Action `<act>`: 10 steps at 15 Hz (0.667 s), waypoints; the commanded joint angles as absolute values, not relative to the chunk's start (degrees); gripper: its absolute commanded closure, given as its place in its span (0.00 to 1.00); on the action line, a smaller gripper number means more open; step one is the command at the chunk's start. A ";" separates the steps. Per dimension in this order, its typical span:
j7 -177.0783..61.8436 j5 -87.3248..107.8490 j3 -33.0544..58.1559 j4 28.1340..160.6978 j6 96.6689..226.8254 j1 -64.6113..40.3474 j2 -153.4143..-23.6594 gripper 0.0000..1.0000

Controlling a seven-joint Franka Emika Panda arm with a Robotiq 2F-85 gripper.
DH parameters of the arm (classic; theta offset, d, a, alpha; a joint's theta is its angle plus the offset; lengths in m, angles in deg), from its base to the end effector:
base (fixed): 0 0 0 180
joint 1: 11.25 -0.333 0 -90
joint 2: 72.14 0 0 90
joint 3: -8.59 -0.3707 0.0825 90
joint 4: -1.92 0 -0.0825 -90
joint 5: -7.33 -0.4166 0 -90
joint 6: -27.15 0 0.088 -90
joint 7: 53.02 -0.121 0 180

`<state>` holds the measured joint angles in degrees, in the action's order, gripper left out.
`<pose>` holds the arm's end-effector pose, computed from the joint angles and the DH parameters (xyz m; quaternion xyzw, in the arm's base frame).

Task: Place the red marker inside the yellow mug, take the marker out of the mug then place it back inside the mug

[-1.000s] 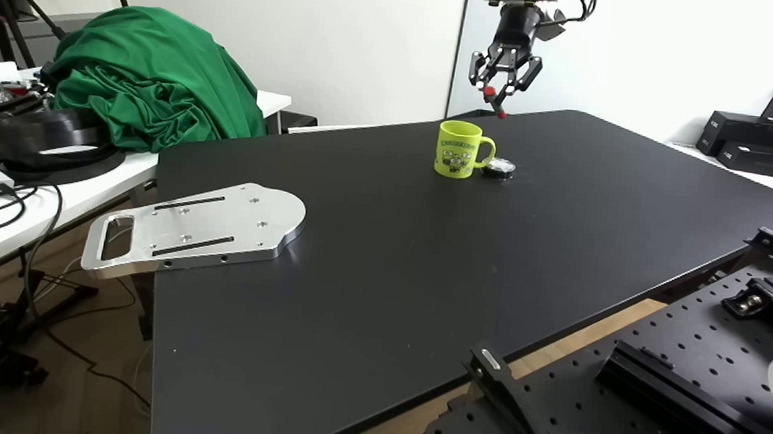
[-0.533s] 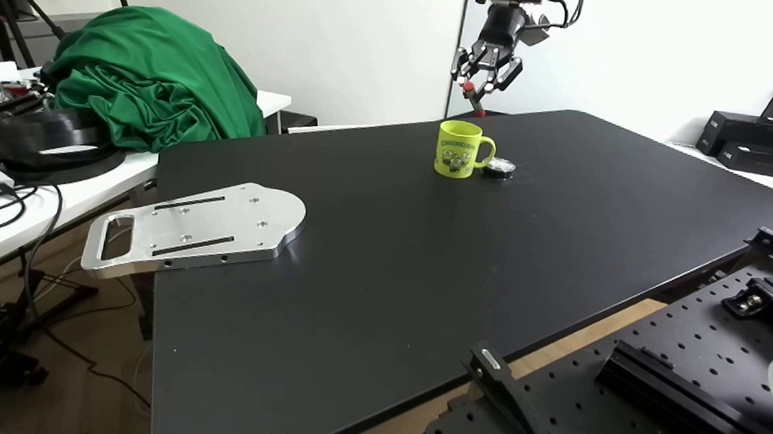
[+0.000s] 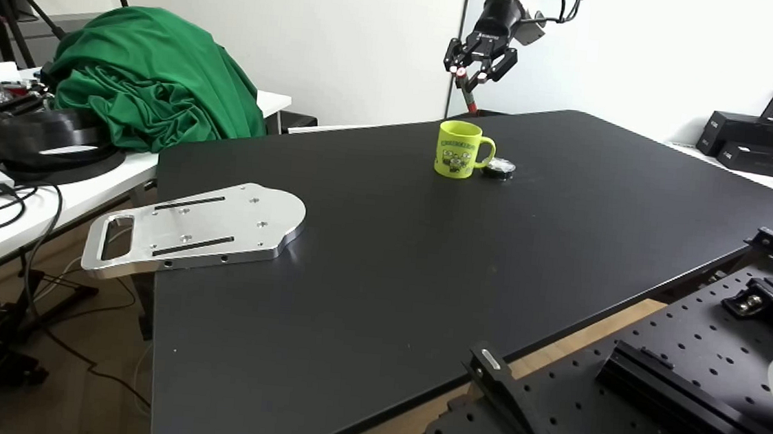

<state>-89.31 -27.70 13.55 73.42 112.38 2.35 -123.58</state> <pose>0.7316 -0.1514 0.2088 -0.7792 0.4815 0.3447 0.2056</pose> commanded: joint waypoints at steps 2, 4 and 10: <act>-91.51 -30.54 13.50 69.18 109.42 4.36 -127.32 0.94; -90.55 -32.09 13.21 68.21 109.19 5.66 -129.11 0.94; -90.20 -36.74 13.06 65.60 109.42 7.58 -134.98 0.94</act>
<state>-88.99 -34.96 13.53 70.31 111.31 6.42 -130.97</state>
